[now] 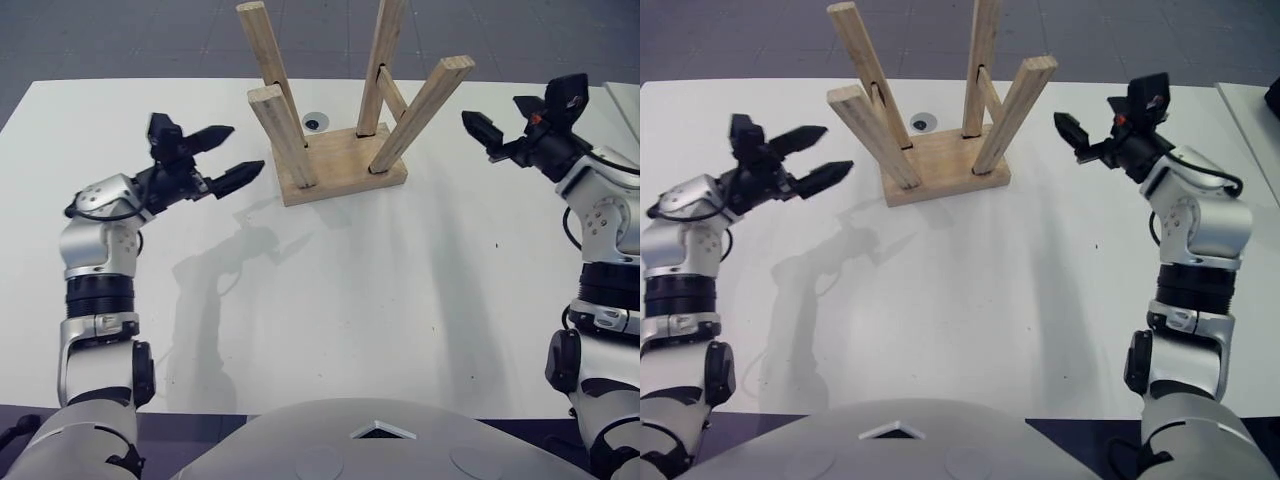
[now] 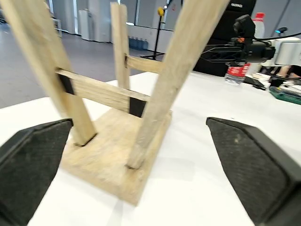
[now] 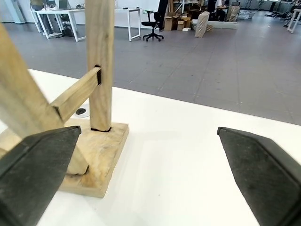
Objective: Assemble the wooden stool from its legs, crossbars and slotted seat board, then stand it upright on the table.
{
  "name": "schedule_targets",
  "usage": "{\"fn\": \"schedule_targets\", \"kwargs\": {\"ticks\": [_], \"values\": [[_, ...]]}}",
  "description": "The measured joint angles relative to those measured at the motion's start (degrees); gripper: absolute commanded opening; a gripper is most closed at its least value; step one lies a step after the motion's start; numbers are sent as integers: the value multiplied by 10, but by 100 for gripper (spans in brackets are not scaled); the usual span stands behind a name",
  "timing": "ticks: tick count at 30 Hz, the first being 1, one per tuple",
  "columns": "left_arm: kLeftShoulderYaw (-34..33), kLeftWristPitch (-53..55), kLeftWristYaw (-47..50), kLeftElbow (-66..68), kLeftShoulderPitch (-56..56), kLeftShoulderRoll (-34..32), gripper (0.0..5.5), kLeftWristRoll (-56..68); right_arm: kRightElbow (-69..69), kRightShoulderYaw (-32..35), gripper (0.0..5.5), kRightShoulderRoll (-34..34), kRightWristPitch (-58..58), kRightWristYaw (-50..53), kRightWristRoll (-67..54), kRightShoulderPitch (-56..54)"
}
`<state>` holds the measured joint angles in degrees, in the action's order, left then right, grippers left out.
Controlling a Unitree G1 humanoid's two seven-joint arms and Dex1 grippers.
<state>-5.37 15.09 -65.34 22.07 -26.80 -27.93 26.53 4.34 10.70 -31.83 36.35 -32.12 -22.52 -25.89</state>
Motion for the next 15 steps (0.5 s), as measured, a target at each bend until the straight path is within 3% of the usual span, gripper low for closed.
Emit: {"fn": "schedule_targets", "kwargs": {"ticks": [15], "values": [[39,-81,-35,204,-100,50,210,-51,-38,-42,540,22,3,-2,4,43]]}}
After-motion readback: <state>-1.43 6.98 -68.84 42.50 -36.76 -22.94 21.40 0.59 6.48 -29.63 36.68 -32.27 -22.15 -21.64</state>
